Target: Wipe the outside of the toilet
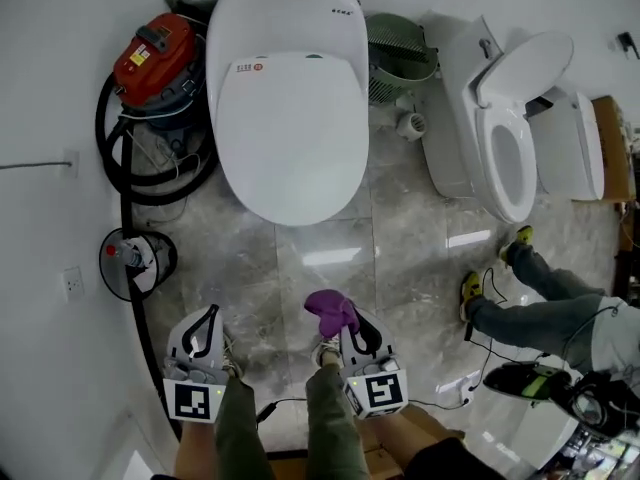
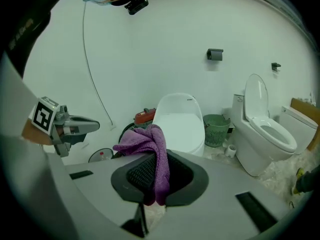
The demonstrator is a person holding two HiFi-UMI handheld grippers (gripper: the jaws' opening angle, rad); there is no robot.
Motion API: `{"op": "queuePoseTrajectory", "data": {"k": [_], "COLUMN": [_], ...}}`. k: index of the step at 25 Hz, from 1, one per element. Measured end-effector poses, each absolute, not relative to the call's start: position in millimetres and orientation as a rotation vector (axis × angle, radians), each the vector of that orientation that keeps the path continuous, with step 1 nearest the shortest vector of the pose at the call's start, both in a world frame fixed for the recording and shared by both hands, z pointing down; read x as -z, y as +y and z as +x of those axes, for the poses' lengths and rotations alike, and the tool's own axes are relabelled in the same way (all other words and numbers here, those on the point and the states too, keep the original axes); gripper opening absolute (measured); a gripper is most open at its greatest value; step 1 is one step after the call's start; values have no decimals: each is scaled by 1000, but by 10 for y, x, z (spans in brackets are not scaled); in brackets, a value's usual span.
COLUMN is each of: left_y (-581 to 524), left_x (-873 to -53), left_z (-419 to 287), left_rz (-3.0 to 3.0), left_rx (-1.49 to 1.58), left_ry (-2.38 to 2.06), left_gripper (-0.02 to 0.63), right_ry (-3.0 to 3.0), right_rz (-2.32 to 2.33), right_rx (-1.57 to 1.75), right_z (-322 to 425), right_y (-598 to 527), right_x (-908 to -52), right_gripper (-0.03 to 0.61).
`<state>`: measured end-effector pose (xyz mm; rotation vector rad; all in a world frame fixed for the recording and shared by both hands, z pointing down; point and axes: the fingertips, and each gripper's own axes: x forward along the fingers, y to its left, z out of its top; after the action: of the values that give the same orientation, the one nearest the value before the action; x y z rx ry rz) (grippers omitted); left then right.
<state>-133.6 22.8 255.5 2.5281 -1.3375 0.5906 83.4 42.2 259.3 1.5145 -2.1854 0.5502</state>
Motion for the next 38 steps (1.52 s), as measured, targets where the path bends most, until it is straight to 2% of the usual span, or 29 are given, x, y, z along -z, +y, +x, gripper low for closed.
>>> {"op": "queuePoseTrajectory", "data": {"k": [4,13,27,38], "left_y": [278,459,756,1045], "left_x": [-2074,-1047,365,1035], "left_z": [-1209,-989,-754,-960], "left_rz": [2592,2667,2869,2976], "left_rx": [-639,-490,-388,-327], "left_ry": [-1269,-1174,-968,-947], "left_gripper": [2,2,2,2], "right_ry": [-2240,-2331,-2275,-2255], "right_rz": [1544,1492,1717,1863], "right_rx": [-597,-531,-428,-362], "right_z": [708,374,420,492], "right_y": [418,640,879,1286], "right_x": [-2109,-1150,187,851], "right_gripper": [41,41,41,41]}}
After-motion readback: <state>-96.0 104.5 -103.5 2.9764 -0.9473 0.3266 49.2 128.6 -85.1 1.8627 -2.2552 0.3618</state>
